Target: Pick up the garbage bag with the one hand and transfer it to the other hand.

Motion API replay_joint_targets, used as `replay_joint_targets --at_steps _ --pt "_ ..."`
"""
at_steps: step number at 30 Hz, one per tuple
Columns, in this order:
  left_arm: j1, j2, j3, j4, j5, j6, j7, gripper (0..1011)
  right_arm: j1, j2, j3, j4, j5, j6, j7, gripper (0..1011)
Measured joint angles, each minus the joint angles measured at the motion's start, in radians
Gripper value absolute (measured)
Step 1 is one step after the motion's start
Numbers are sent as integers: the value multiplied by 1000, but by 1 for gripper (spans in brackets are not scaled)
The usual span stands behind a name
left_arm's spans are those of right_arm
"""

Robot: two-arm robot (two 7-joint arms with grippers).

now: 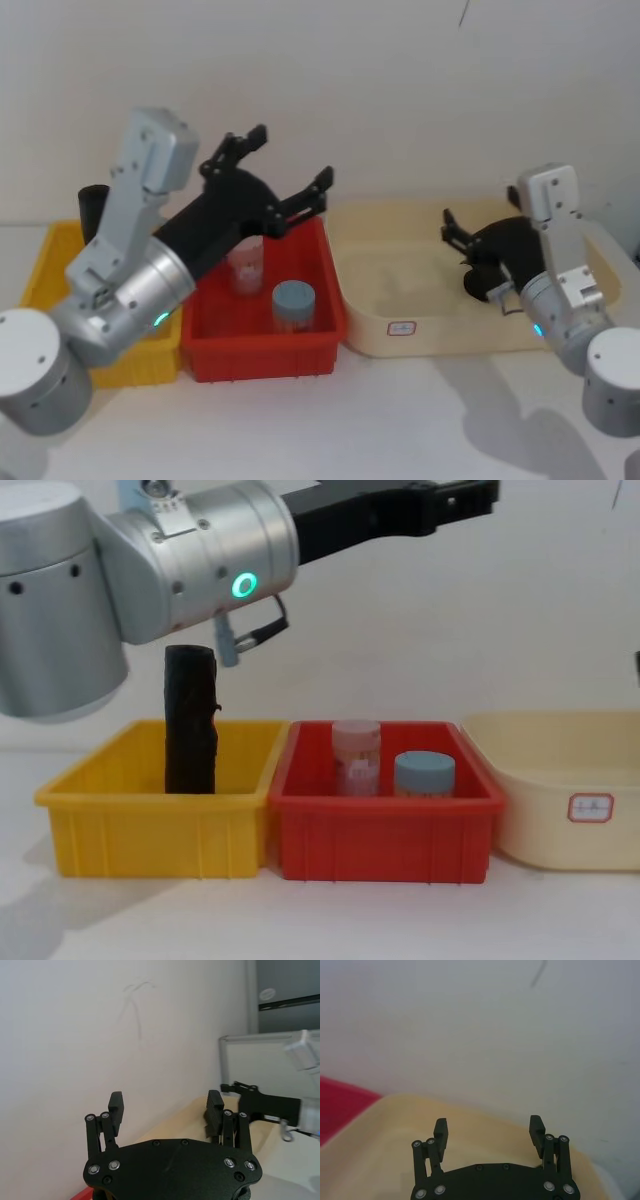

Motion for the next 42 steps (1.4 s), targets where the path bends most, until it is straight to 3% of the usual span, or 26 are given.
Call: replay_joint_targets --at_steps 13,25,36,42 --pt "149 77 -83 -165 60 48 131 1001 -89 -3 -67 -136 45 59 110 1000" --pt "285 132 -161 -256 75 87 208 1001 -141 -11 -149 -242 88 98 199 1000" --pt "337 151 -191 -288 79 101 235 1001 -161 -21 -203 -294 123 146 245 1000" --pt "350 156 -198 -297 80 105 242 1001 -158 -31 -214 -299 144 178 257 1000"
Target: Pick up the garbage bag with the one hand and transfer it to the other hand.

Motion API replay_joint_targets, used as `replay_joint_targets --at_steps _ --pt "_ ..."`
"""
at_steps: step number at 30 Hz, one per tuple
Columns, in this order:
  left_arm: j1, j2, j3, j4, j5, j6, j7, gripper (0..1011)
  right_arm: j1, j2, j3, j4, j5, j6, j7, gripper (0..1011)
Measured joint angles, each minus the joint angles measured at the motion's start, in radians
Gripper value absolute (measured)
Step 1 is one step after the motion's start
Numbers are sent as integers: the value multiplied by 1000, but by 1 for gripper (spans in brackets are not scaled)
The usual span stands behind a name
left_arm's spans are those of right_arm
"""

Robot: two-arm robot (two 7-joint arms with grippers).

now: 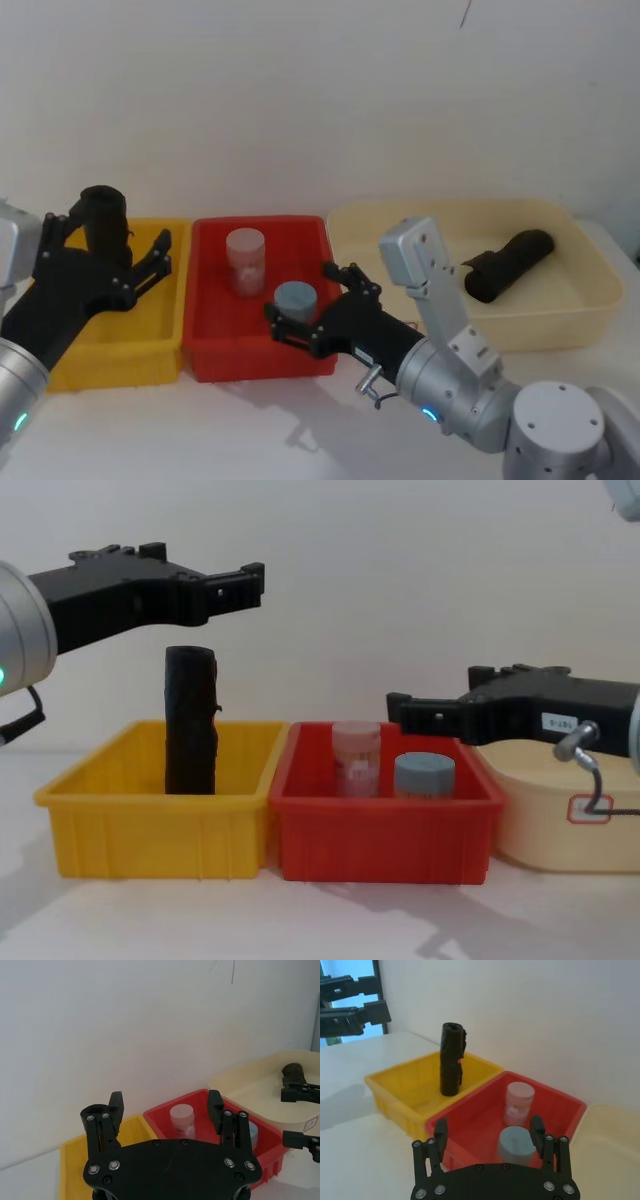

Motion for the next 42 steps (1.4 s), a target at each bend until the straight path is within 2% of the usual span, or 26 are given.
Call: replay_joint_targets --at_steps 6,20,42 --pt "9 3 -5 -6 1 2 5 1001 25 -19 -6 26 24 41 3 1000" --pt "19 7 -11 -12 2 5 10 1001 89 -48 -17 124 35 59 -19 1000" --pt "23 9 -14 -14 2 6 12 1001 158 -32 -60 249 -34 -72 -69 1000"
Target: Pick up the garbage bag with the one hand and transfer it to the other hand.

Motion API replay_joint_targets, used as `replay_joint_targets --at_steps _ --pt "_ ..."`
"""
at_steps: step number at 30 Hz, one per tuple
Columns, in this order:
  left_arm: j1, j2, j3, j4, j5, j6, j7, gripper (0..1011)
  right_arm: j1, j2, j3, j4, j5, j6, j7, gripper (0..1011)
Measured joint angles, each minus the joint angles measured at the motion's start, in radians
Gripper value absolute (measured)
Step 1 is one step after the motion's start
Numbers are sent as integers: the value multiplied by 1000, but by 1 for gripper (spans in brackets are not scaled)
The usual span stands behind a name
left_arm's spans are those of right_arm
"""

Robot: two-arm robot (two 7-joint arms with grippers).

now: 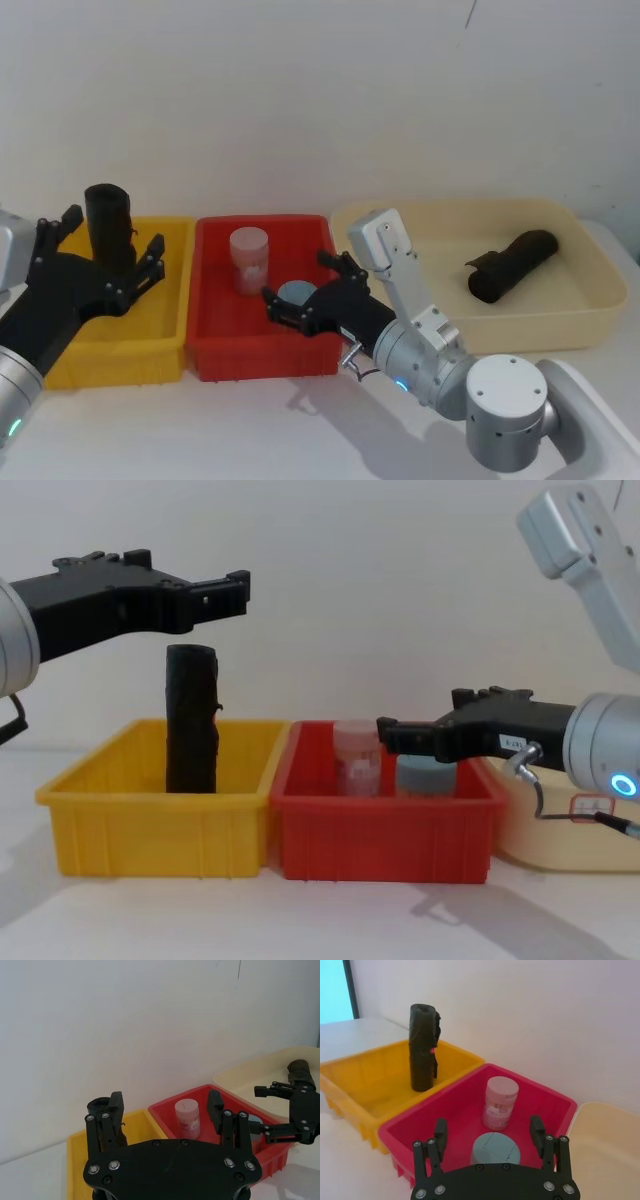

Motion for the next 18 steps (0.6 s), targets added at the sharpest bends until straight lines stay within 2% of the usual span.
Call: replay_joint_targets --at_steps 10,18 --pt "1 0 0 0 0 0 0 1001 20 6 -12 45 -34 -20 -20 1000" --pt "1 0 0 0 0 0 0 1001 33 4 -16 75 -52 -7 -26 1000"
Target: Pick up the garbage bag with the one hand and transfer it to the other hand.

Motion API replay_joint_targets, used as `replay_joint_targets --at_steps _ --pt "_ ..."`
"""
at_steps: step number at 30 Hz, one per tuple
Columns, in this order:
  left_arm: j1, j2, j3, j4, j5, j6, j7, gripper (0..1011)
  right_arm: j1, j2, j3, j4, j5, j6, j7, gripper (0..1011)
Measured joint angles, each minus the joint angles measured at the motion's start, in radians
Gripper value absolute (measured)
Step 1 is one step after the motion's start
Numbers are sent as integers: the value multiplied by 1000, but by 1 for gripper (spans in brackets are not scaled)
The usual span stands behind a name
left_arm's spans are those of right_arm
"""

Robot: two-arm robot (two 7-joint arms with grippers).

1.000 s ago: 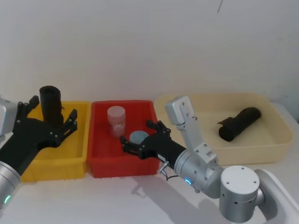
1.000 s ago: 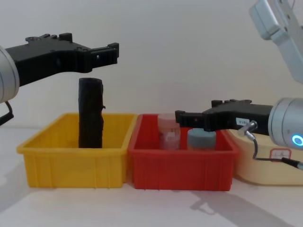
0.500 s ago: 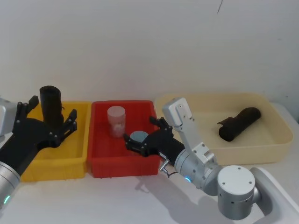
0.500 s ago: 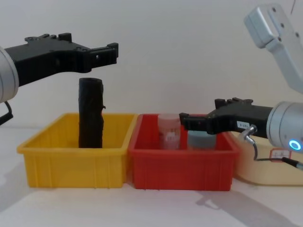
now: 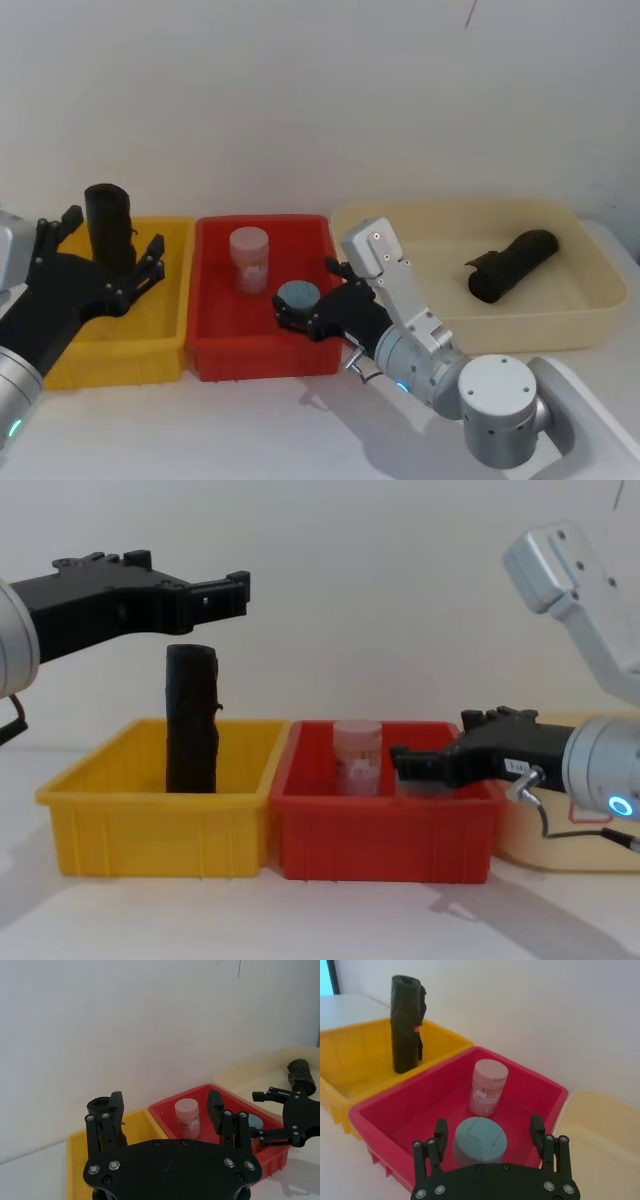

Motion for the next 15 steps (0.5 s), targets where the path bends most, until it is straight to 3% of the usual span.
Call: replay_joint_targets --at_steps 15 --pt "0 0 0 0 0 0 0 1001 19 -12 6 29 11 47 9 1000"
